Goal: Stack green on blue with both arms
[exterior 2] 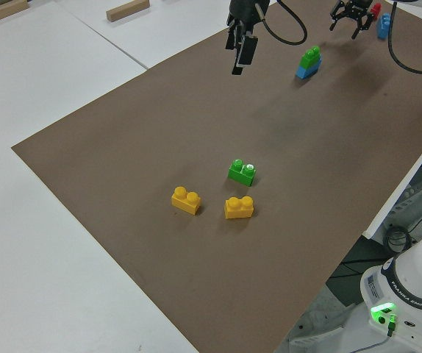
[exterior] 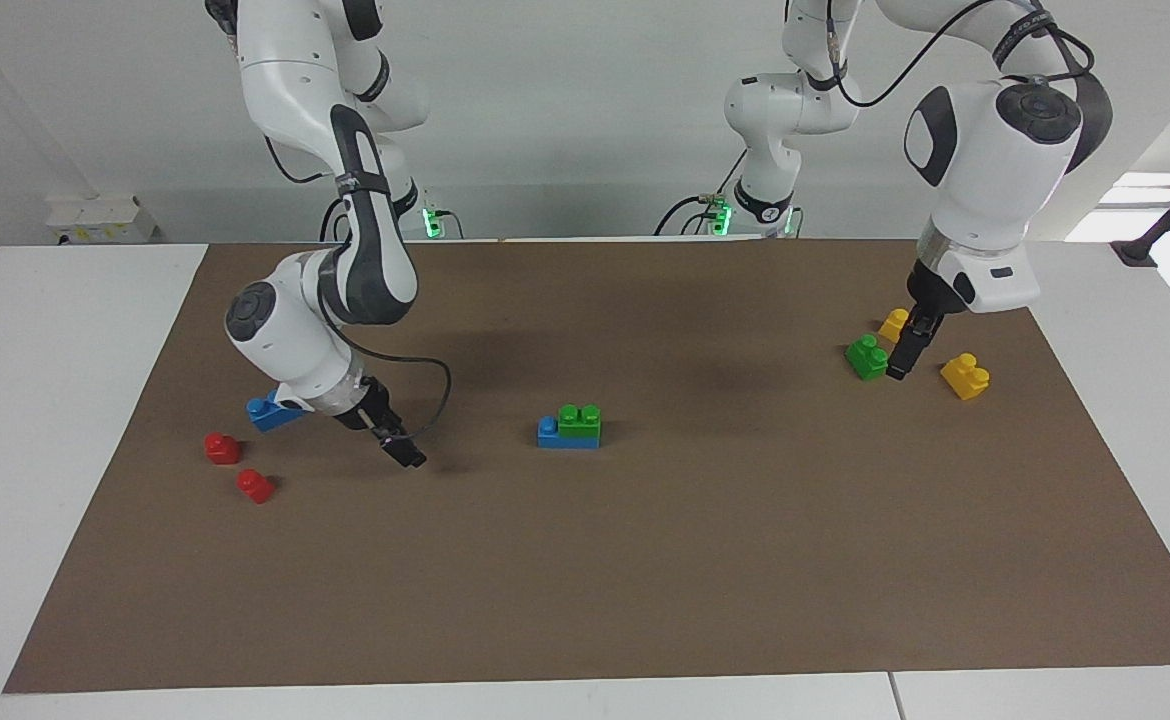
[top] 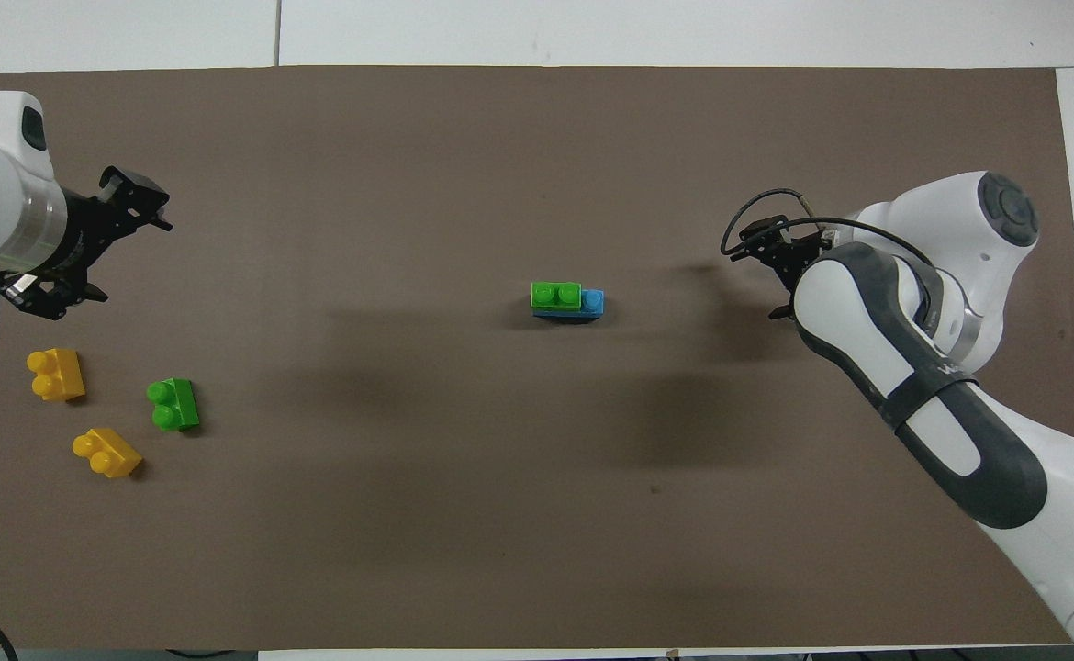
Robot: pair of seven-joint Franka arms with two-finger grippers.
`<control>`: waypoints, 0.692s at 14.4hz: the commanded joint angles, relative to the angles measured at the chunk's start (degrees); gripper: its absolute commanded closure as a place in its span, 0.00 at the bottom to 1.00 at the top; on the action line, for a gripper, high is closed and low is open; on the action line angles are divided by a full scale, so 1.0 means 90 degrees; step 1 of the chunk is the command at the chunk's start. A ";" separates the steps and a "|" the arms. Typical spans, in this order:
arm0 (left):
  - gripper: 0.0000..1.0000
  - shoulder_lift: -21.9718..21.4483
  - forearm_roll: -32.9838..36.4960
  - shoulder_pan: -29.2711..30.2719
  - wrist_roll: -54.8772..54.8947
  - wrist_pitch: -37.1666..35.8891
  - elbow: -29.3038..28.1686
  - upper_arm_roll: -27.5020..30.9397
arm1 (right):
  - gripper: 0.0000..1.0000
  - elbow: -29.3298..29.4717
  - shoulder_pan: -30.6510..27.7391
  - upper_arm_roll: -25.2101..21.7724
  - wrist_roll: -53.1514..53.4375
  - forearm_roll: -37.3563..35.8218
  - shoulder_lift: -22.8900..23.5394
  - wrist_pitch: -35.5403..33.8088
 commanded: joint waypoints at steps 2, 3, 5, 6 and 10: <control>0.00 -0.0457 -0.0099 0.0528 0.2270 -0.0464 -0.0168 -0.0023 | 0.02 0.0807 -0.0223 0.0050 -0.0155 -0.0819 -0.0115 -0.1016; 0.00 -0.0477 -0.0099 0.0597 0.2857 -0.0571 -0.0148 -0.0013 | 0.02 0.1002 -0.0223 0.0059 -0.0174 -0.1121 -0.0134 -0.1232; 0.00 -0.0555 -0.0099 0.0637 0.3864 -0.0777 -0.0099 -0.0003 | 0.02 0.1267 -0.0213 0.0079 -0.0310 -0.1503 -0.0222 -0.1526; 0.00 -0.0613 -0.0099 0.0646 0.4323 -0.0865 -0.0099 -0.0003 | 0.02 0.1297 -0.0213 0.0079 -0.0563 -0.1582 -0.0251 -0.1556; 0.00 -0.0702 -0.0147 0.0705 0.5742 -0.1479 0.0057 0.0026 | 0.02 0.1394 -0.0204 0.0079 -0.1657 -0.2001 -0.0573 -0.1721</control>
